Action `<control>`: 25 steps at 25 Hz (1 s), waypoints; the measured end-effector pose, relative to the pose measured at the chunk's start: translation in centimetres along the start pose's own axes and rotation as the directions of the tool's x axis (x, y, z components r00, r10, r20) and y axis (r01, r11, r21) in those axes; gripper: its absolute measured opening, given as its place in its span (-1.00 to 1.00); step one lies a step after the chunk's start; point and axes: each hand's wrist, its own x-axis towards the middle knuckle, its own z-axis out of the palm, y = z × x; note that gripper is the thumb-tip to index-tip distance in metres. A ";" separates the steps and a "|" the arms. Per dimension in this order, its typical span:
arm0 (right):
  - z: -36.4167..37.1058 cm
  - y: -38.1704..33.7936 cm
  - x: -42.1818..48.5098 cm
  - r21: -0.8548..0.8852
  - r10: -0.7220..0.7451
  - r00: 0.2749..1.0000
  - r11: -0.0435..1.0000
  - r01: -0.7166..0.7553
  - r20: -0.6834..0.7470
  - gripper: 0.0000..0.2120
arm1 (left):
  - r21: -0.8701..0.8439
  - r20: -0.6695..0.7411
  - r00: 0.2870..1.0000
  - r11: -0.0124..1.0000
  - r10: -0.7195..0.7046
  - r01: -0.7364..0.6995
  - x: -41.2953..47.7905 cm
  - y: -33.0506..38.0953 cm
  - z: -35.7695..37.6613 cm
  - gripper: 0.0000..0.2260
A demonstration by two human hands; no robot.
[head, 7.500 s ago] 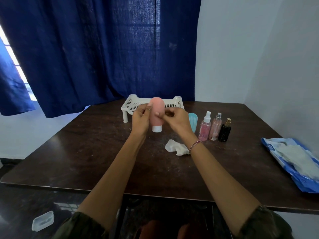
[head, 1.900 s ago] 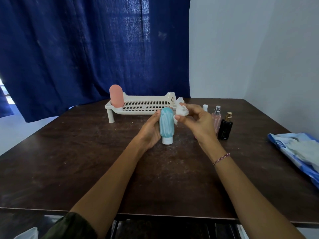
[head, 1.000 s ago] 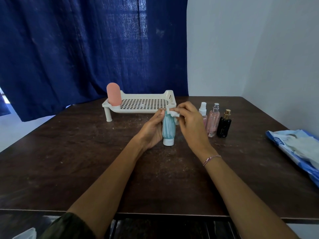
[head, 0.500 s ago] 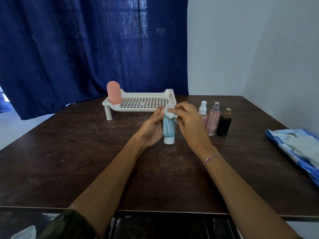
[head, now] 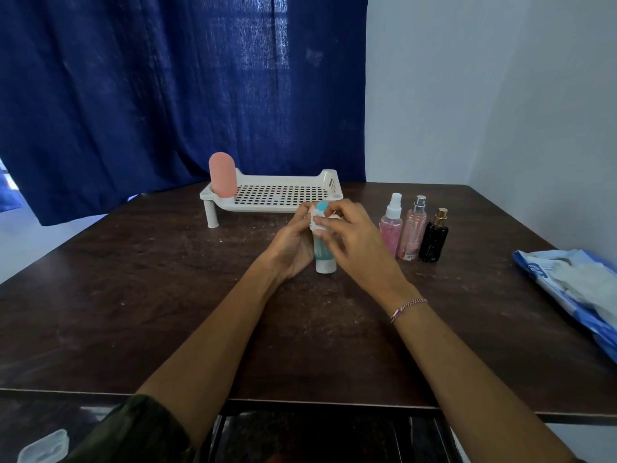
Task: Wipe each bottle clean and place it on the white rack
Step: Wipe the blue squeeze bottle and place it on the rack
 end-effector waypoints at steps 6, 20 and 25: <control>-0.3 0.7 0.1 0.057 0.046 0.993 0.998 -0.040 -0.105 -0.74 | 0.047 0.027 1.000 0.999 -0.008 0.007 0.3 -0.3 -0.2 -0.79; -0.2 0.0 0.1 -0.121 -0.096 0.995 0.988 0.093 -0.018 -0.77 | 0.294 -0.026 0.996 0.953 0.080 -0.069 0.6 -0.1 -0.2 -0.87; -0.7 -0.4 -0.3 -0.138 -0.063 0.982 0.987 0.088 0.178 -0.71 | 0.440 -0.054 0.992 0.894 0.117 -0.081 0.5 0.0 -0.6 -0.86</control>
